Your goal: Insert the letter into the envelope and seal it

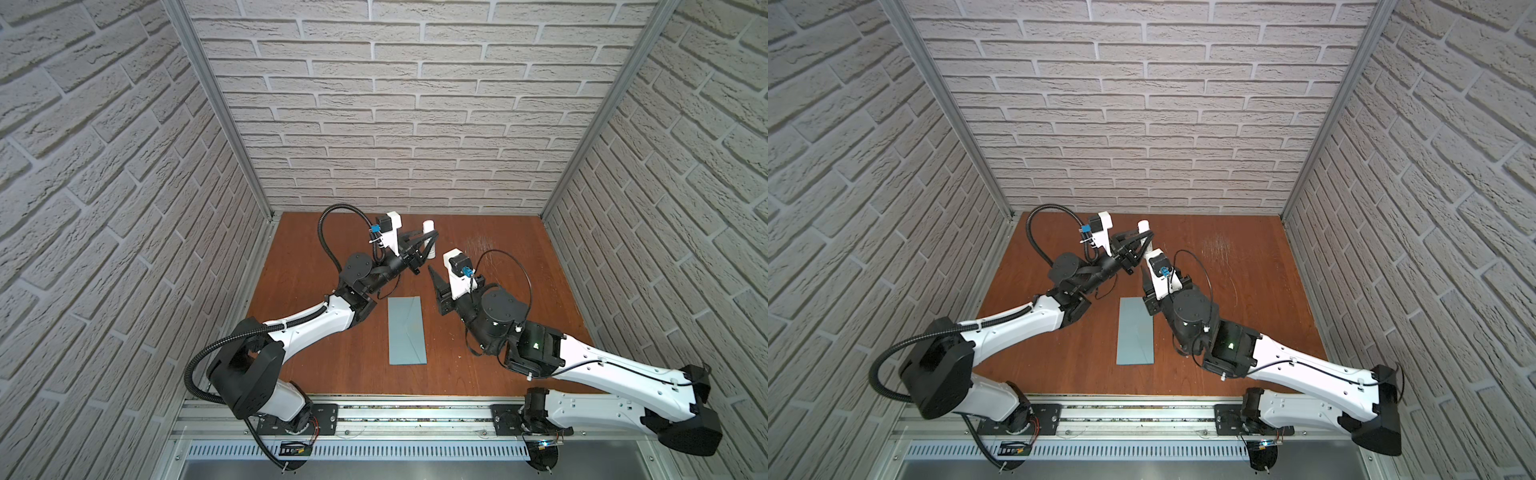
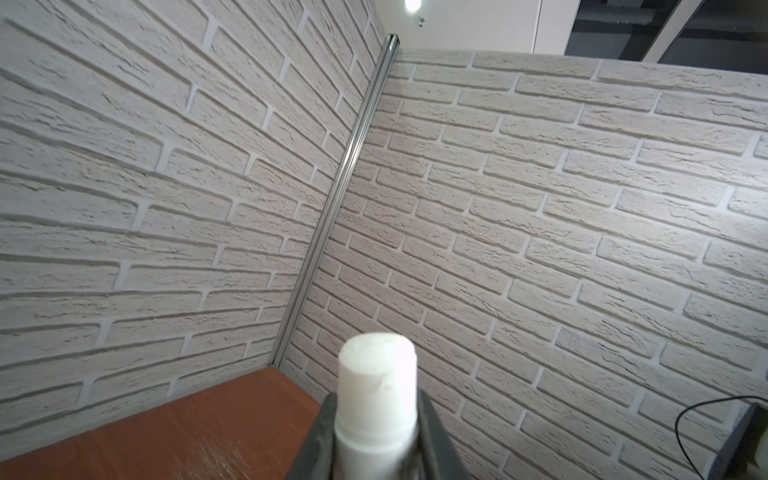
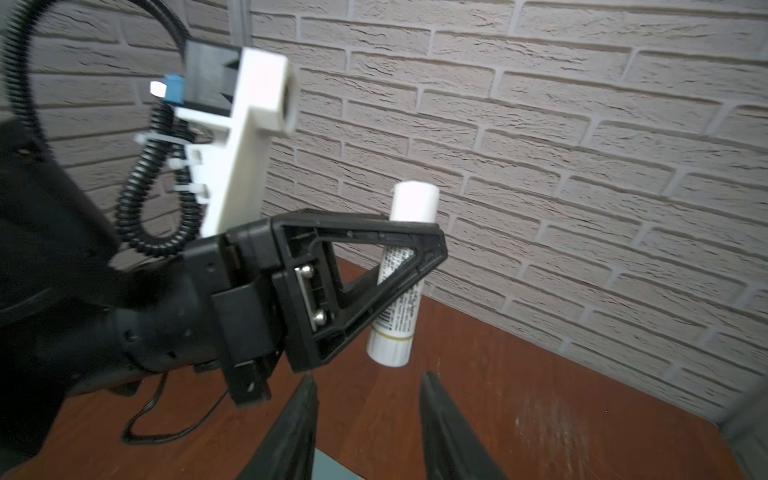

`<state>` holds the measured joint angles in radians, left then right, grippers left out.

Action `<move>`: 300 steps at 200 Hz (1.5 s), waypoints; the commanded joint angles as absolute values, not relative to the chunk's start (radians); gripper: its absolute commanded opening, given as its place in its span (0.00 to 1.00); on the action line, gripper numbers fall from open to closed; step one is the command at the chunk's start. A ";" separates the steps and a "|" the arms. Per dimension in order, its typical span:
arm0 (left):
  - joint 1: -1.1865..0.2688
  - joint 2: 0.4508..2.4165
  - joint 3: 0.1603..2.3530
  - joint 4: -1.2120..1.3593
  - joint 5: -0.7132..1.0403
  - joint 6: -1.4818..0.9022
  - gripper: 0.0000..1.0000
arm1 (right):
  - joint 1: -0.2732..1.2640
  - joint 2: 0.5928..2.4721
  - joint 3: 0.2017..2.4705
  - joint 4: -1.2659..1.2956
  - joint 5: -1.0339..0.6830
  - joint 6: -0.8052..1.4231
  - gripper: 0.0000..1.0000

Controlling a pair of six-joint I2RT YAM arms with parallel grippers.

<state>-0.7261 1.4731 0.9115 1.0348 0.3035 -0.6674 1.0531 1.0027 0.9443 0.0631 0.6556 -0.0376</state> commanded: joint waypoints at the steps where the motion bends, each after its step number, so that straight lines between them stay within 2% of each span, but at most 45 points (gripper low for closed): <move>1: -0.690 1.470 0.965 1.079 0.456 -0.729 0.00 | 0.938 0.927 0.894 0.041 0.372 0.049 0.46; 29: -0.640 1.487 0.982 1.194 0.585 -0.853 0.00 | 0.802 0.881 0.849 0.063 0.098 0.080 0.49; 71: -0.600 1.547 0.997 1.401 0.705 -1.045 0.00 | 0.625 0.915 0.830 0.153 -0.253 0.184 0.51; 117: -0.615 1.551 1.002 1.402 0.770 -1.051 0.00 | 0.545 0.982 0.789 0.377 -0.466 0.285 0.57; 177: -0.629 1.557 1.008 1.402 0.787 -1.052 0.00 | 0.522 1.062 0.777 0.532 -0.535 0.363 0.58; 210: -0.630 1.561 1.009 1.402 0.788 -1.052 0.00 | 0.516 1.077 0.779 0.558 -0.562 0.373 0.53; 252: -0.629 1.569 1.012 1.402 0.781 -1.052 0.00 | 0.515 1.095 0.778 0.573 -0.604 0.383 0.40; 300: -0.629 1.571 1.012 1.402 0.768 -1.052 0.00 | 0.515 1.092 0.776 0.563 -0.621 0.376 0.42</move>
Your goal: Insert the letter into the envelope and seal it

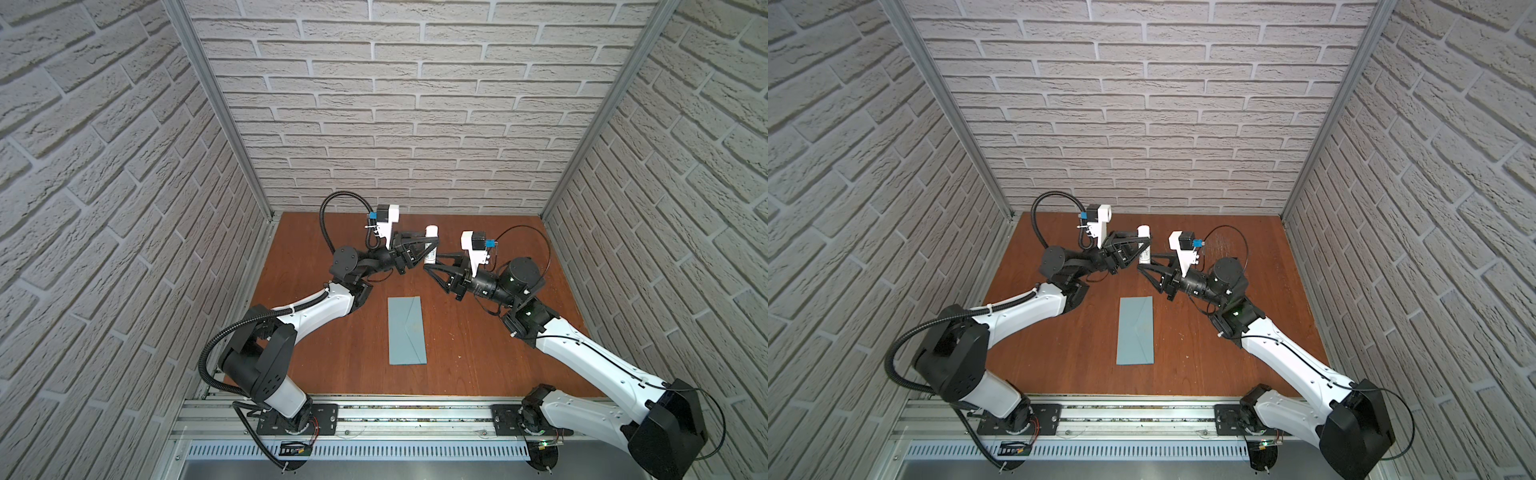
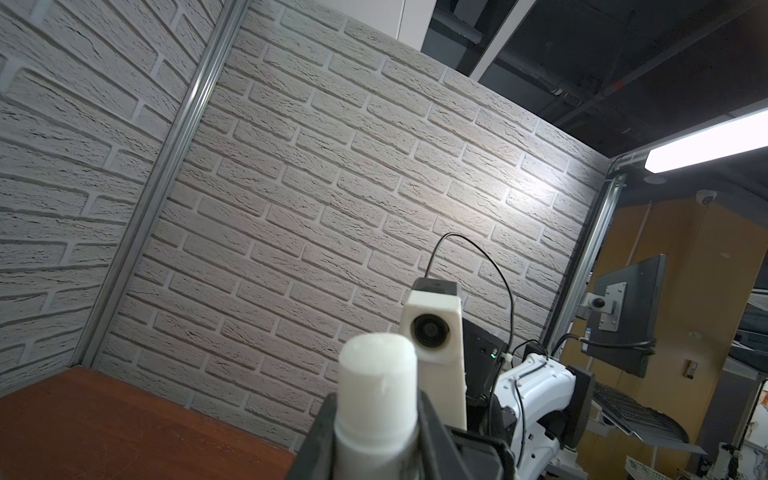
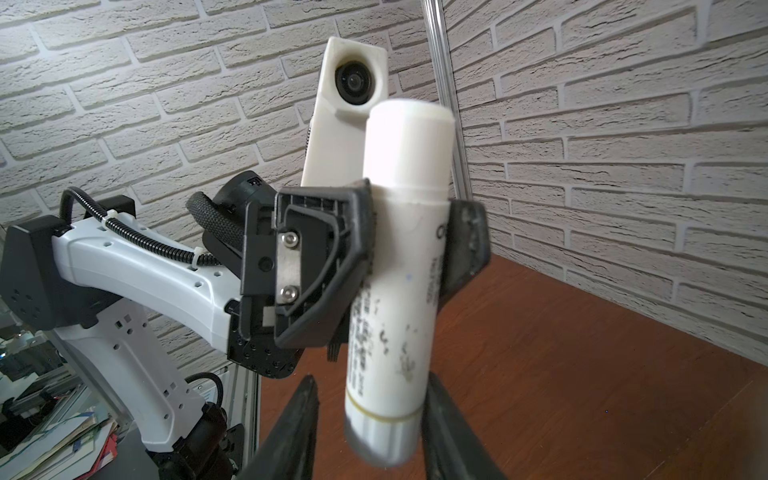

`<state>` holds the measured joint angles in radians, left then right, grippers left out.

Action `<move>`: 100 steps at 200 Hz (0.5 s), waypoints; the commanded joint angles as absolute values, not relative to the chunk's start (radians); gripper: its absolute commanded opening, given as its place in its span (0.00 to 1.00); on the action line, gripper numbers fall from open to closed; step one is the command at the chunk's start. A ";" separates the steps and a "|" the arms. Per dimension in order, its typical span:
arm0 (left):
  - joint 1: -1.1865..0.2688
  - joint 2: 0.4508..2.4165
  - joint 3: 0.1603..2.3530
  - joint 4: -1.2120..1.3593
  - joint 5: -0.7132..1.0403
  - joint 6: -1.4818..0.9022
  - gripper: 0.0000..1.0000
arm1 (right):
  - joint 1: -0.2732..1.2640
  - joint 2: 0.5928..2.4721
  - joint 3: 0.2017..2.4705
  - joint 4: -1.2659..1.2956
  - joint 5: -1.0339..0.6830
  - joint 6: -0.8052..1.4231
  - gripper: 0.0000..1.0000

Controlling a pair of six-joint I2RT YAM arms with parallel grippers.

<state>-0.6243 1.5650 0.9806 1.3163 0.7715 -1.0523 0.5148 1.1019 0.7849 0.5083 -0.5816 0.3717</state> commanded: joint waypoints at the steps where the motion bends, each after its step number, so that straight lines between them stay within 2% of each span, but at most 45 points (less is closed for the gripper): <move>1: -0.630 1.571 1.012 1.402 0.767 -1.052 0.00 | 0.515 1.093 0.776 0.563 -0.621 0.376 0.42; 24: -0.629 1.571 1.011 1.402 0.760 -1.051 0.00 | 0.515 1.090 0.776 0.562 -0.624 0.373 0.39; 100: -0.636 1.589 1.004 1.399 0.714 -1.043 0.00 | 0.516 1.085 0.804 0.557 -0.650 0.364 0.15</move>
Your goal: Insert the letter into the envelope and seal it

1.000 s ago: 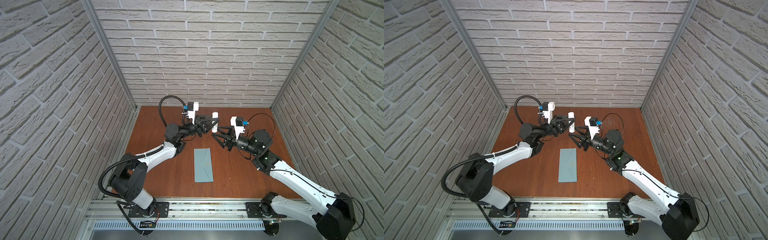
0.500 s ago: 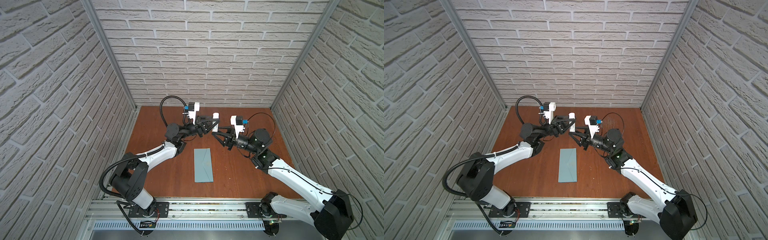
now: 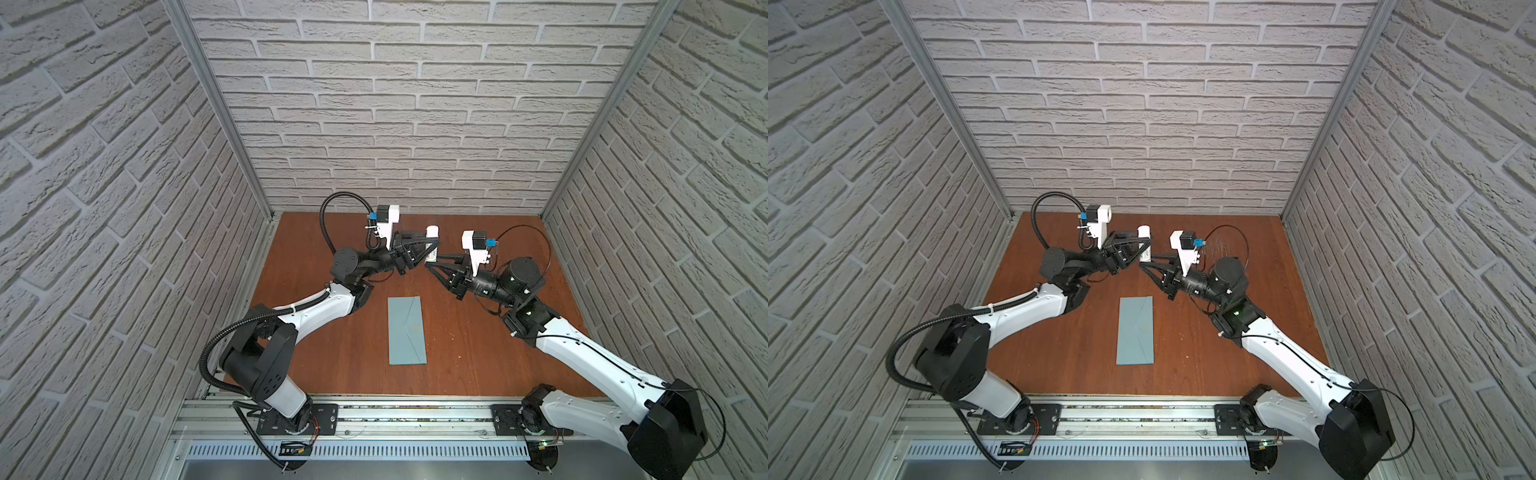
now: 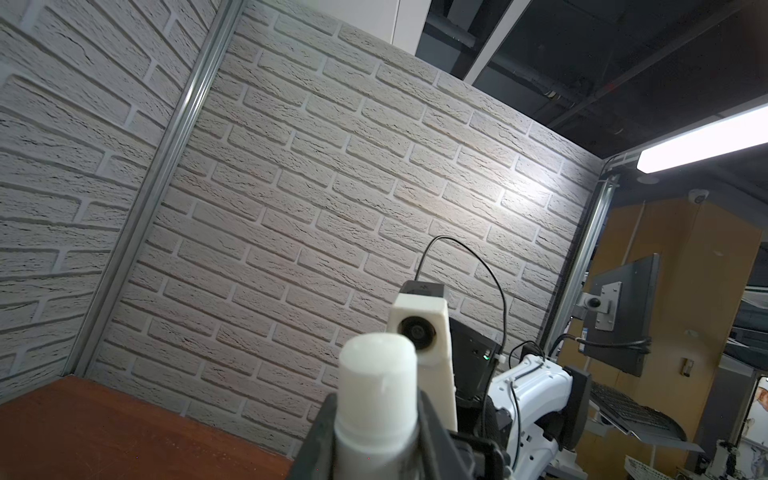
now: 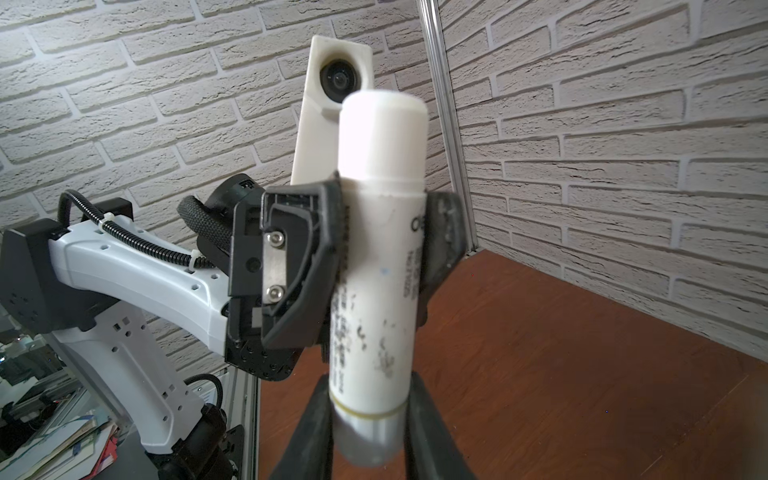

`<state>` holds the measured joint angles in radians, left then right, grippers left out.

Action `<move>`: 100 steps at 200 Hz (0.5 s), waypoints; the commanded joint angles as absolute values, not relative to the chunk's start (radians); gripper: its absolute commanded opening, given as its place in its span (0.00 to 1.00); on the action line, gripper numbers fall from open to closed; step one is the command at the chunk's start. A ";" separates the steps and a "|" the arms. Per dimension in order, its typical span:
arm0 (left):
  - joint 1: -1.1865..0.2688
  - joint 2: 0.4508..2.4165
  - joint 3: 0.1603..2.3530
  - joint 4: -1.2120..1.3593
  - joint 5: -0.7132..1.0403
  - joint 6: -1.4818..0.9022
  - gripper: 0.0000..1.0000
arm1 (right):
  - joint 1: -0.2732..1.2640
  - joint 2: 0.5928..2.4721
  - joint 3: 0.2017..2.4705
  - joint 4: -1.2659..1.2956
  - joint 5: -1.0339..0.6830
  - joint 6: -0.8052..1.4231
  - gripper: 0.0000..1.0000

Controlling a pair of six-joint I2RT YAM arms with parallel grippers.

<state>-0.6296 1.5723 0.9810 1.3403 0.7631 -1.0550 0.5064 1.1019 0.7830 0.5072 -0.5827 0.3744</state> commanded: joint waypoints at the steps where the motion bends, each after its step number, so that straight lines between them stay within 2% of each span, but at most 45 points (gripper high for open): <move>1: -0.637 1.589 1.004 1.398 0.712 -1.041 0.00 | 0.516 1.085 0.806 0.557 -0.650 0.364 0.15; 31: -0.648 1.571 0.966 1.326 0.640 -0.962 0.00 | 0.524 1.059 0.822 0.531 -0.578 0.395 0.06; 100: -0.717 1.424 0.933 0.951 0.432 -0.655 0.00 | 0.667 0.940 0.966 0.156 -0.129 0.226 0.06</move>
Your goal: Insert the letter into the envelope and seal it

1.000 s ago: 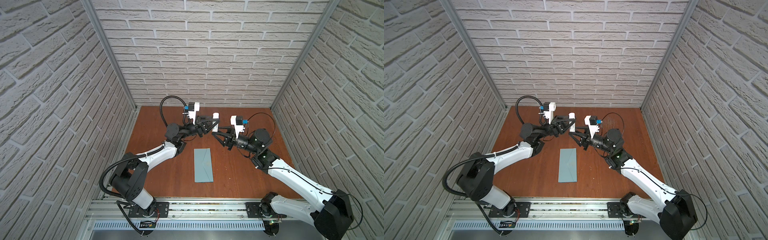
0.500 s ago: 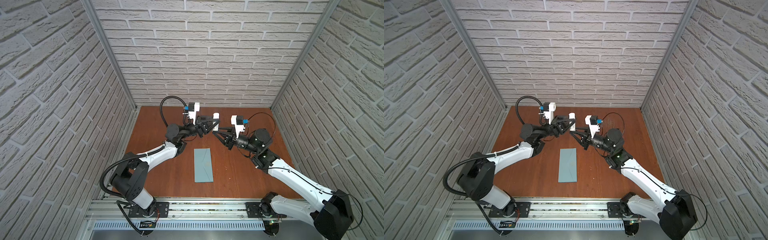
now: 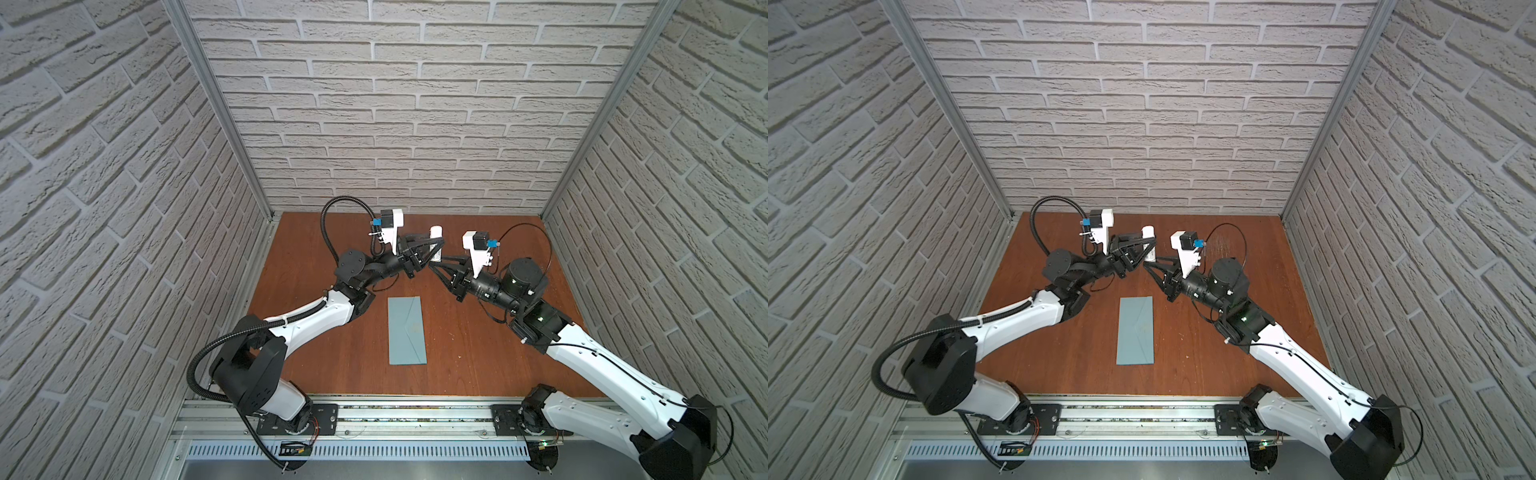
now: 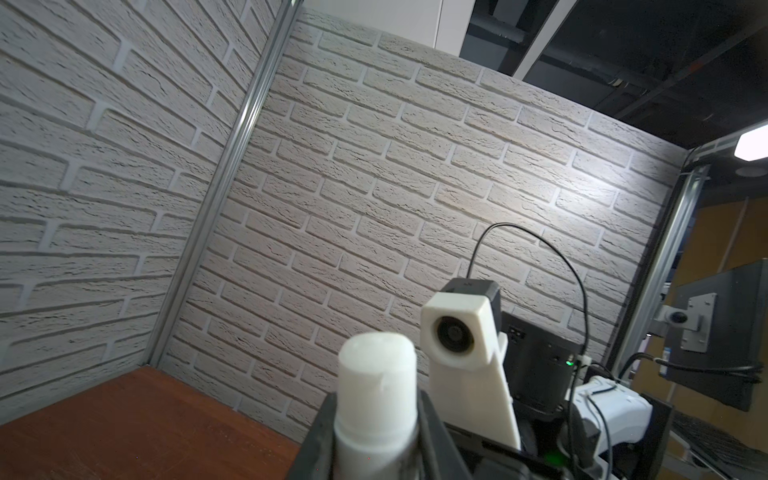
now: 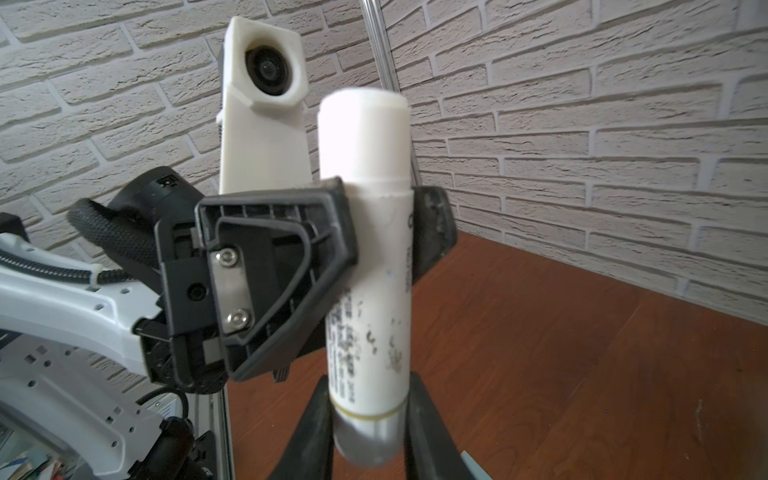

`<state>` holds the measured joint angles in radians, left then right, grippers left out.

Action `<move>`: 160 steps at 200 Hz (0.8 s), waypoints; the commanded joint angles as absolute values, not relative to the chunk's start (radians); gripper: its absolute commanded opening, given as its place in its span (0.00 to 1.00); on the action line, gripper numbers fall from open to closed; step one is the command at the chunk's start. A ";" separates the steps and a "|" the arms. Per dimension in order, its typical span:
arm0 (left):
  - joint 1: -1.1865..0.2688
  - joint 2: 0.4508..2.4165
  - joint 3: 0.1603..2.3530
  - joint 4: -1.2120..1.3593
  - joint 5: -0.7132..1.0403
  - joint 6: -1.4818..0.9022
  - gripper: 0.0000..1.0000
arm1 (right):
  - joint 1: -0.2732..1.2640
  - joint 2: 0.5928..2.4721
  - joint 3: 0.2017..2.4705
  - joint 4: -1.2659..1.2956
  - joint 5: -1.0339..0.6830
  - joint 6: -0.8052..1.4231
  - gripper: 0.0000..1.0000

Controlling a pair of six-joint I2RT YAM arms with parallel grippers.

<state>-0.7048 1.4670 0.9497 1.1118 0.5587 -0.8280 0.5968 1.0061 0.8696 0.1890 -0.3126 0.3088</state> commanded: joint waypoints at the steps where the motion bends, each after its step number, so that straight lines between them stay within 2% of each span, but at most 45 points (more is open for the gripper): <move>1: -0.719 1.423 0.933 0.947 0.430 -0.651 0.00 | 0.670 0.939 0.967 0.154 -0.121 0.223 0.06; 34: -0.763 1.422 0.927 0.917 0.329 -0.606 0.00 | 0.794 0.933 0.999 0.124 0.103 0.146 0.06; 85: -0.822 1.449 0.922 0.905 0.193 -0.568 0.00 | 0.924 0.962 1.041 0.119 0.356 0.110 0.06; 160: -0.864 1.497 0.929 0.919 0.081 -0.549 0.00 | 1.077 1.065 1.140 0.048 0.640 0.091 0.06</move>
<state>-0.8654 1.4349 0.9497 1.0351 0.1608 -0.5972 0.9974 1.0576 1.0531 -0.0826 0.6285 0.1333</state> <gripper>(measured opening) 0.272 0.267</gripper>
